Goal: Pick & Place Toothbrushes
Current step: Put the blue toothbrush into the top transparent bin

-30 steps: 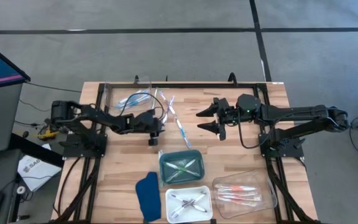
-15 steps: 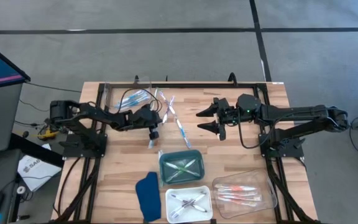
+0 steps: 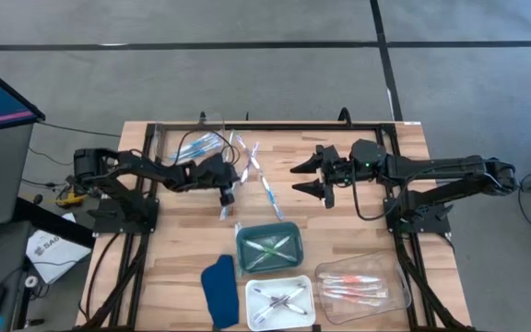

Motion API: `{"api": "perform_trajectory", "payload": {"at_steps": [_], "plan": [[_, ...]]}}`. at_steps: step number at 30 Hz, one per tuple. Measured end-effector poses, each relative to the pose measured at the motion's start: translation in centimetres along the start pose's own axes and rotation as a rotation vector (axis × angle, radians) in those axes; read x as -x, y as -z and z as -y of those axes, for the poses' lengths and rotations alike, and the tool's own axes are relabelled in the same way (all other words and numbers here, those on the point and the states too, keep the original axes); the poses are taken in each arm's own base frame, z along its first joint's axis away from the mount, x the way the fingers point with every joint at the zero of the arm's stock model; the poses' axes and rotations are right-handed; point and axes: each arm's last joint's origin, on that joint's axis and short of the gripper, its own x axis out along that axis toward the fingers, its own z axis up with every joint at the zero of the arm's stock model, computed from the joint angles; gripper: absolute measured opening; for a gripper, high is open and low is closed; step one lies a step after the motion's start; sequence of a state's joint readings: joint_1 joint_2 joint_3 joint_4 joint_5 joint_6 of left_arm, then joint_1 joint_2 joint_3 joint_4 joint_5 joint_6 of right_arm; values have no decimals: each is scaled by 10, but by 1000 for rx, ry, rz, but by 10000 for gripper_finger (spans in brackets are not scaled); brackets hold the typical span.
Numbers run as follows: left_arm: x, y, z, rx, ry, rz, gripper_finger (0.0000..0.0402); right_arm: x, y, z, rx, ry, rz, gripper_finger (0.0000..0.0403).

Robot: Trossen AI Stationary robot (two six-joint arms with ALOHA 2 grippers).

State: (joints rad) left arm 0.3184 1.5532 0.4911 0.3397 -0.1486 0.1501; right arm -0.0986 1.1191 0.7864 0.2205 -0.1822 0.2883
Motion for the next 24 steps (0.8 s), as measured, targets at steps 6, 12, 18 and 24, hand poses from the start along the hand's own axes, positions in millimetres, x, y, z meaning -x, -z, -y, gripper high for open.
{"api": "perform_trajectory", "payload": {"at_steps": [6, 12, 18, 24], "plan": [[-6, 5, -3, 6, 6, -31, 0, 0, 0, 0, 0, 0, 0, 260], [-26, 7, 1, 0, 20, -70, 0, 0, 0, 0, 0, 0, 0, 260], [-24, 11, 0, 32, -21, -129, 0, 0, 0, 0, -1, 0, -3, 260], [0, 12, -3, 117, -97, -237, 0, 0, 0, 0, -1, 0, -3, 260]]}}
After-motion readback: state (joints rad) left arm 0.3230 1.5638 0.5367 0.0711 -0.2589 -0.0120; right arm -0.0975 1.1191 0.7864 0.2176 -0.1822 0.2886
